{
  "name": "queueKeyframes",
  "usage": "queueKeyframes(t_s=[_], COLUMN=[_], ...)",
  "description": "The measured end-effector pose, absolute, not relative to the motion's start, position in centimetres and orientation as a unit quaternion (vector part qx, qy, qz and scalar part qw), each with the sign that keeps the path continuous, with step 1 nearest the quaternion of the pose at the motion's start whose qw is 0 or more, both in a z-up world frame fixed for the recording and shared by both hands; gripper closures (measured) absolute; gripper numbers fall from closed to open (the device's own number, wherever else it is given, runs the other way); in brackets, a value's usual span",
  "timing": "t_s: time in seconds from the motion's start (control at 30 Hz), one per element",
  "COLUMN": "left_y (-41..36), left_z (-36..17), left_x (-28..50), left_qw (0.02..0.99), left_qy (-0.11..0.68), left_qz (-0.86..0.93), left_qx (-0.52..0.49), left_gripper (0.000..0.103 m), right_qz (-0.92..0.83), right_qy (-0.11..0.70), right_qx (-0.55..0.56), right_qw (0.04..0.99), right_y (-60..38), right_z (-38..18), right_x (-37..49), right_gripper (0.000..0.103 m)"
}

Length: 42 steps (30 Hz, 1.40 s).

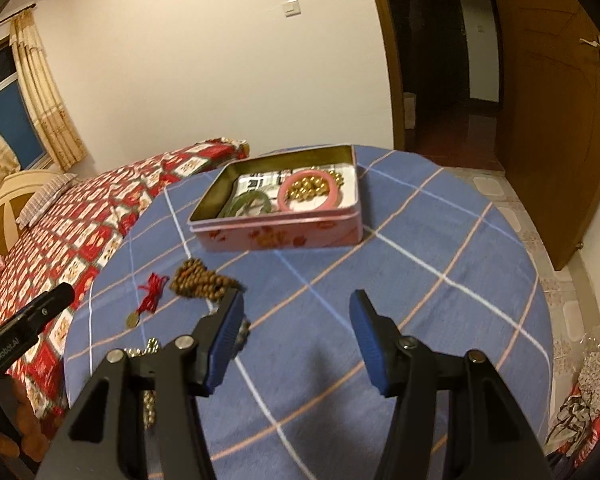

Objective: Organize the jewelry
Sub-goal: 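Withdraw both open tools from the tin toward the remaining jewelry, then grasp the silver mesh watch band with the left tool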

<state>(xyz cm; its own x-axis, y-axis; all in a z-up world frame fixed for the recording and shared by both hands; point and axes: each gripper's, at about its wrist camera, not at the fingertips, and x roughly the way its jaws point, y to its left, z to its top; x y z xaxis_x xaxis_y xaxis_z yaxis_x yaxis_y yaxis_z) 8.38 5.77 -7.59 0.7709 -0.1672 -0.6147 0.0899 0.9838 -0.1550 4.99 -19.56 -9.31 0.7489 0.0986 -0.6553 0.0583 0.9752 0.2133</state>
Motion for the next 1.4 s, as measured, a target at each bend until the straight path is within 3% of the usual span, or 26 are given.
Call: queueKeyframes(t_s=[0.63, 0.67, 0.73, 1.07, 1.2, 1.23, 1.27, 1.4], left_y=[5.6, 5.4, 5.1, 4.3, 2.8, 3.0, 3.3, 4.1], left_z=[-12.5, -12.9, -13.6, -14.0, -14.7, -14.8, -14.8, -14.8], left_x=[3.8, 3.8, 4.1, 4.9, 4.6, 4.7, 4.9, 5.2], left_qw=[0.915, 0.913, 0.906, 0.892, 0.898, 0.898, 0.897, 0.894], left_qy=[0.389, 0.394, 0.413, 0.439, 0.424, 0.424, 0.426, 0.43], left_qz=[-0.103, -0.098, -0.095, -0.112, -0.1, -0.101, -0.11, -0.125], left_qx=[-0.03, -0.02, -0.007, -0.006, 0.057, 0.055, 0.041, 0.023], left_gripper=[0.033, 0.034, 0.056, 0.057, 0.057, 0.065, 0.086, 0.086], right_qz=[0.044, 0.045, 0.047, 0.058, 0.068, 0.07, 0.07, 0.074], right_qy=[0.37, 0.368, 0.368, 0.384, 0.387, 0.388, 0.389, 0.394], right_qx=[0.087, 0.086, 0.085, 0.09, 0.084, 0.082, 0.082, 0.086], right_qw=[0.924, 0.925, 0.925, 0.917, 0.916, 0.915, 0.915, 0.912], right_y=[-17.0, -16.9, -16.9, -16.2, -15.5, -15.4, -15.3, -15.3], right_z=[-10.5, -10.4, -10.3, -11.0, -11.1, -11.2, -11.2, -11.5], right_x=[2.3, 2.2, 2.0, 2.1, 2.1, 2.1, 2.1, 2.2], right_gripper=[0.044, 0.044, 0.044, 0.044, 0.044, 0.044, 0.044, 0.044])
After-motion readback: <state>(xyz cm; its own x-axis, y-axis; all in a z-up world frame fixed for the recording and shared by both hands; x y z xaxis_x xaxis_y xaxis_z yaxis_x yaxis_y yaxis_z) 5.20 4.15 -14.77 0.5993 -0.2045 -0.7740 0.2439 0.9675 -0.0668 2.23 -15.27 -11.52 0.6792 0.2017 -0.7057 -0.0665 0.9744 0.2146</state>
